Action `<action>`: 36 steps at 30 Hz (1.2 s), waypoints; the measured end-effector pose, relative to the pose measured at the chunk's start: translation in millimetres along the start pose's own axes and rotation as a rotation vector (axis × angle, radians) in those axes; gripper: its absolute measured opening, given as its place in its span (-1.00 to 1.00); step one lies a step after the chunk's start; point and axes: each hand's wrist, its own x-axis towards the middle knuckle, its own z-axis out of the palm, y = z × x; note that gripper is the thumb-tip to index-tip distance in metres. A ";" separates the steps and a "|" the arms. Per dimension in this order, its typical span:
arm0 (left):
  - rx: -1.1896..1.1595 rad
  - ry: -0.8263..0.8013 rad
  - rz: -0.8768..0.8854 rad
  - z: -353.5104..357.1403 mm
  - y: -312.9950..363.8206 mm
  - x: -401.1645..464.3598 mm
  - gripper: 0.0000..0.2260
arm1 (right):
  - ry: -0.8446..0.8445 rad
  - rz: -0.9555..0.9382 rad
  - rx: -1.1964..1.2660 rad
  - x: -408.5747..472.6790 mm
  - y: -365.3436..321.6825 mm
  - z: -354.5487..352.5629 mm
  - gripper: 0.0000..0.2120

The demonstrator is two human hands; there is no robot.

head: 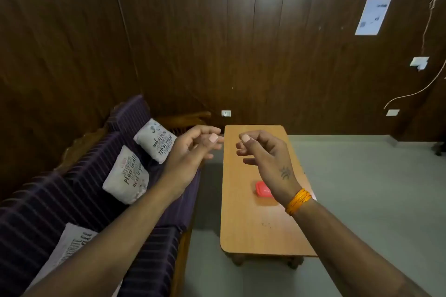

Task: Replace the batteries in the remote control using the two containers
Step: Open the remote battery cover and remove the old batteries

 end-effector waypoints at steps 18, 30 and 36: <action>-0.077 0.033 -0.184 63.7 -135.4 211.3 -0.66 | -0.029 0.157 -0.028 194.9 152.6 -35.2 -0.79; -0.124 -0.118 -0.249 77.0 -231.1 354.5 -0.55 | 0.140 0.279 -0.057 310.5 229.6 -22.9 -0.77; -0.136 -0.249 -0.266 62.4 -278.1 436.9 -0.66 | 0.347 0.323 -0.046 362.5 256.9 16.7 -0.77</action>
